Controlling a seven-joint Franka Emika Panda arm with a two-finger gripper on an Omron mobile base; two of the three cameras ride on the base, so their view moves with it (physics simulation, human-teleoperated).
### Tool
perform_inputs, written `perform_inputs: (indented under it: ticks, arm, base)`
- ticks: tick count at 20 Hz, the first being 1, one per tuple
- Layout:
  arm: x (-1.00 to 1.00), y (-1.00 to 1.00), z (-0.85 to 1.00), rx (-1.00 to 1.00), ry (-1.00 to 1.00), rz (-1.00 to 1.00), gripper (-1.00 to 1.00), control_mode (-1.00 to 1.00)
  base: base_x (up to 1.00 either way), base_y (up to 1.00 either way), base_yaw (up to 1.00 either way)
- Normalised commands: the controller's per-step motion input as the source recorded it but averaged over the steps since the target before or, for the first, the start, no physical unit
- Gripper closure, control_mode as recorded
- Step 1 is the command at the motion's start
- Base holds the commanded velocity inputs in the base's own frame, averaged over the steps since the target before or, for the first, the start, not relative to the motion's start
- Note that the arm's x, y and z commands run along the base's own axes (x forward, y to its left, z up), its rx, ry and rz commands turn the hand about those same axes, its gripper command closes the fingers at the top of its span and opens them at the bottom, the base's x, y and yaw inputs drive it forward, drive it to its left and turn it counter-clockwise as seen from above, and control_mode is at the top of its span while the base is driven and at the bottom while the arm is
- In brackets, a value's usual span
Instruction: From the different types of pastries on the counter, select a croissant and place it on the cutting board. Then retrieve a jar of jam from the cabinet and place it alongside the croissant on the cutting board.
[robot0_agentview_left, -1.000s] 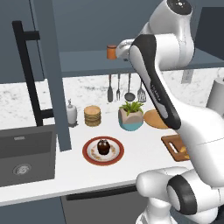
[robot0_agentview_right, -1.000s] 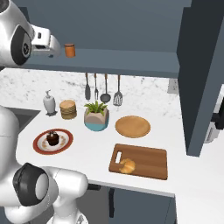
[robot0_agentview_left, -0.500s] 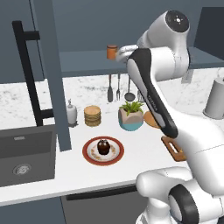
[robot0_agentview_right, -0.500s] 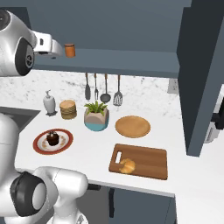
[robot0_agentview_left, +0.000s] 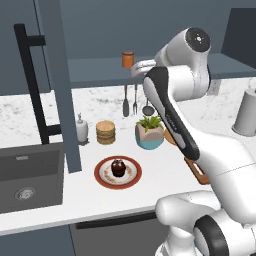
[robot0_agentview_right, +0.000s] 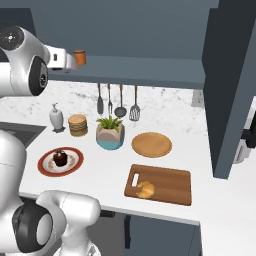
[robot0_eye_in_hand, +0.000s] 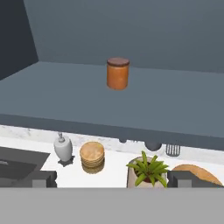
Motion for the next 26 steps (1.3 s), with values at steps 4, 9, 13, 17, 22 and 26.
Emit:
perform_inputs:
  ticks: [4,9,13,17,22,26]
  arm:
    - [0.00,0.00,0.00,-0.01,0.24,0.00,-1.00,-1.00]
    - [0.08,0.00,0.18,0.00,0.01,0.00,-1.00,-1.00]
    - [0.22,0.00,0.04,0.00,-0.02,0.00,-1.00,-1.00]
    - [0.57,0.00,-0.17,0.00,-0.05,0.00,-1.00,-1.00]
    - [0.69,0.00,0.00,0.00,0.00,-0.02,-1.00,-1.00]
    - [0.61,0.07,0.00,0.00,0.00,-0.02,-1.00,-1.00]
  base:
    - [0.00,0.00,0.00]
    - [0.00,0.00,0.00]
    - [0.00,0.00,0.00]
    - [0.00,0.00,0.00]
    - [0.00,0.00,0.00]
    - [0.00,0.00,0.00]
